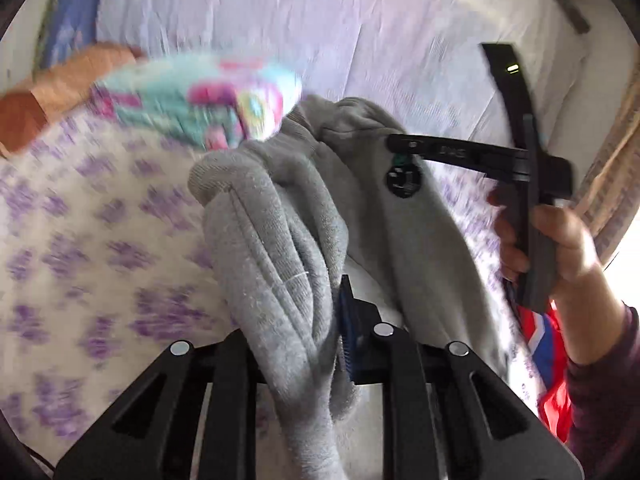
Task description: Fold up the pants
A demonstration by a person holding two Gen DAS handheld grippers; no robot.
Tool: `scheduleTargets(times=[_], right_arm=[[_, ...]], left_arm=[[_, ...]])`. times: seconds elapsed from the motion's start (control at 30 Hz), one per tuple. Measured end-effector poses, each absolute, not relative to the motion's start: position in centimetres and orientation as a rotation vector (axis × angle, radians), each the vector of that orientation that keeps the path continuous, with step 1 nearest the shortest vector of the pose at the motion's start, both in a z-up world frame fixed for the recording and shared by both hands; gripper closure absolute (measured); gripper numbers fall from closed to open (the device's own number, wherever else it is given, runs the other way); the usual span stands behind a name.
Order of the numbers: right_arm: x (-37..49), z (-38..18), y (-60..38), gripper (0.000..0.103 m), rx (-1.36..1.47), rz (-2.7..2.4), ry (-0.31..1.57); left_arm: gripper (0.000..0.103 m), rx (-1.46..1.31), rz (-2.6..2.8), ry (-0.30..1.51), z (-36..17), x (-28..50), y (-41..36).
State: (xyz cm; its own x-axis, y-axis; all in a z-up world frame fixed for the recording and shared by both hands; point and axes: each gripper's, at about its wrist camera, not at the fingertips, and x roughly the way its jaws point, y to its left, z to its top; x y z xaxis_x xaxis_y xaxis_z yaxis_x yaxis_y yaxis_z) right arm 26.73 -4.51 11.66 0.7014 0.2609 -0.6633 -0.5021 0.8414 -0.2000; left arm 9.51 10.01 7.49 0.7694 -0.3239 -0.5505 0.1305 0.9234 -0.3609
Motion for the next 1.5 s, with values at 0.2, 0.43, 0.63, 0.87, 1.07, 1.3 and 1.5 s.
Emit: scheduleTargets(times=[0.2,0.43,0.63,0.87,1.07,1.3,1.5], right_arm=[[23.3,13.8,6.5,0.044,-0.364,0.77,0.57],[19.4,7.1,7.4,0.01,-0.751,0.426,0.491],[19.4,9.1,-11.9,0.01,-0.5,0.223,0.625],[15.0,2.4,-14.5,0.012,-0.281,0.432,0.876],[16.9,-6.1,-9.4,0.069,-0.478,0.402,1.077],[15.4,5.0,-15.5,0.085,-0.294,0.268,0.758],[18.7,7.6,-30.1,0.084,-0.089,-0.115,0.705]], left_arm=[[0.078,-0.304,-0.01,0.618,8.9,0.8,16.0],[0.036,-0.386,0.328,0.817,1.5,-1.9,24.6],[0.02,-0.348,0.317,0.709,3.7,-1.1,26.7],[0.02,-0.295,0.306,0.767,4.6,8.4,25.7],[0.02,-0.286,0.393,0.89,2.0,12.7,28.7],[0.018,-0.224,0.44,0.947,1.4,17.0,32.7],[0.014,-0.144,0.322,1.108,-3.3,22.9,30.9]])
